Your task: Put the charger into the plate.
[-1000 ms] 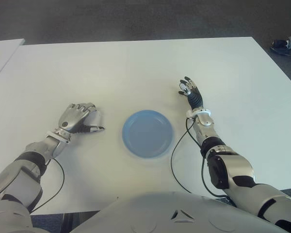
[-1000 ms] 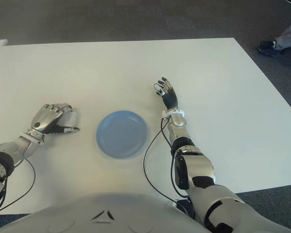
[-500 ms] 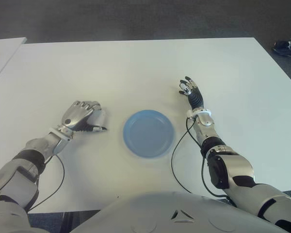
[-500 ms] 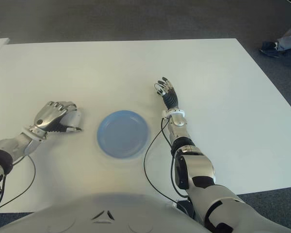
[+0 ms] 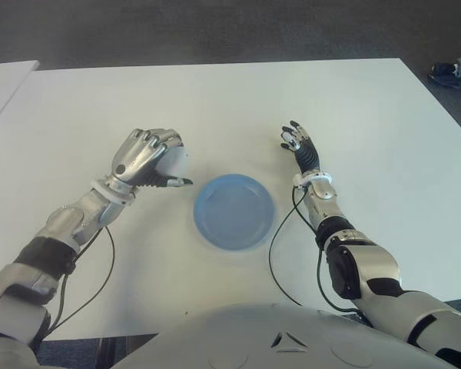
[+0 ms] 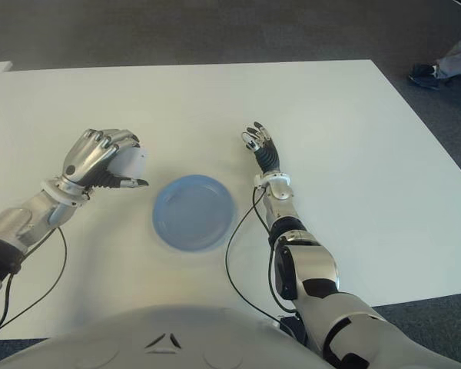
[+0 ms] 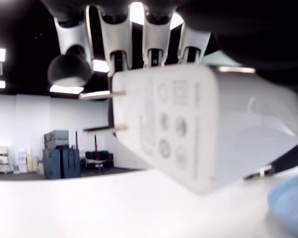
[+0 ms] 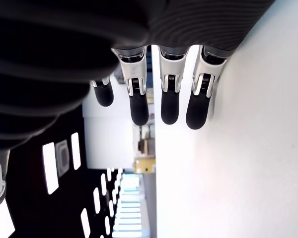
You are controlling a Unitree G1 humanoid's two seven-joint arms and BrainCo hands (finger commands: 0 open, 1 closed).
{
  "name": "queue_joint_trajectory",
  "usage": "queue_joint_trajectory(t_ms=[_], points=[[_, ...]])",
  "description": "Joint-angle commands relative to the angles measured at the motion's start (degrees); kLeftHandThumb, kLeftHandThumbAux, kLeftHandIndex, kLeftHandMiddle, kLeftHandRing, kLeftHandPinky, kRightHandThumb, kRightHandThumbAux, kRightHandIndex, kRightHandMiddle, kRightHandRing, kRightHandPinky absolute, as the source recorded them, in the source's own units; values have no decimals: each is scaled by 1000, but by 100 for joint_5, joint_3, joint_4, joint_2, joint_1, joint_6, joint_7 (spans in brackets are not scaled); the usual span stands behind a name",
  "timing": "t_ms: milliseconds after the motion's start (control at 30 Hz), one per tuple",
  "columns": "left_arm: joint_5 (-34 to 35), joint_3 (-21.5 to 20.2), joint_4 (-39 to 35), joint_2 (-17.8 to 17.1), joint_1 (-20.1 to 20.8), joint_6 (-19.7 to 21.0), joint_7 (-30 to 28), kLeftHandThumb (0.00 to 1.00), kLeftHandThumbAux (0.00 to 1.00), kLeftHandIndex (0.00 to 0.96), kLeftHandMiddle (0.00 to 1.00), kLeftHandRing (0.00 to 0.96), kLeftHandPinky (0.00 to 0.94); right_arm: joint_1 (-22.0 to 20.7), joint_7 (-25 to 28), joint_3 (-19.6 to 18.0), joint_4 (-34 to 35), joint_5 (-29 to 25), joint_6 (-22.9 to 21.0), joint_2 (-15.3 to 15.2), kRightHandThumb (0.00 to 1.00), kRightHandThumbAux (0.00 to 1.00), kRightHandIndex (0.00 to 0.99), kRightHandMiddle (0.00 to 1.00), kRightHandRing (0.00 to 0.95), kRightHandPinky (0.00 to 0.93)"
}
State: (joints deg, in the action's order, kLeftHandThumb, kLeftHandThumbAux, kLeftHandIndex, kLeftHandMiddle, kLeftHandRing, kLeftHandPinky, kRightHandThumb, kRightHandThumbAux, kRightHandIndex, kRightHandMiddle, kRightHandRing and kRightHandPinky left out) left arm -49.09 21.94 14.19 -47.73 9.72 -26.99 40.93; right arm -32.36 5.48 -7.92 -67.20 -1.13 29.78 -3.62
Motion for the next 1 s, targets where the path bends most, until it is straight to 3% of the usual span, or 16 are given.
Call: queue_joint_trajectory(t_ms=[33, 267, 600, 800, 1000], points=[[91, -201, -552, 257, -202, 106, -486, 715, 702, 444, 860, 856, 855, 338, 19, -1, -313, -3, -325, 71, 0, 469, 82, 188, 155, 108], [-177, -96, -752, 691, -167, 58, -646, 723, 700, 444, 860, 856, 860, 334, 15, 6, -326, 4, -333, 77, 0, 467, 83, 184, 152, 110], [-698, 471, -185, 1218, -44, -366, -533, 726, 700, 444, 856, 857, 861, 322, 13, 11, -326, 2, -364, 81, 0, 459, 74, 165, 136, 95], [-905, 801, -252, 1613, -43, -386, -729, 722, 703, 444, 851, 855, 856, 315, 4, 19, -324, 8, -395, 94, 0, 459, 69, 156, 128, 87], [-882, 1007, -162, 1782, -124, -424, -1076, 718, 704, 443, 846, 853, 849, 307, 8, 18, -322, 2, -416, 109, 0, 453, 66, 148, 120, 84]])
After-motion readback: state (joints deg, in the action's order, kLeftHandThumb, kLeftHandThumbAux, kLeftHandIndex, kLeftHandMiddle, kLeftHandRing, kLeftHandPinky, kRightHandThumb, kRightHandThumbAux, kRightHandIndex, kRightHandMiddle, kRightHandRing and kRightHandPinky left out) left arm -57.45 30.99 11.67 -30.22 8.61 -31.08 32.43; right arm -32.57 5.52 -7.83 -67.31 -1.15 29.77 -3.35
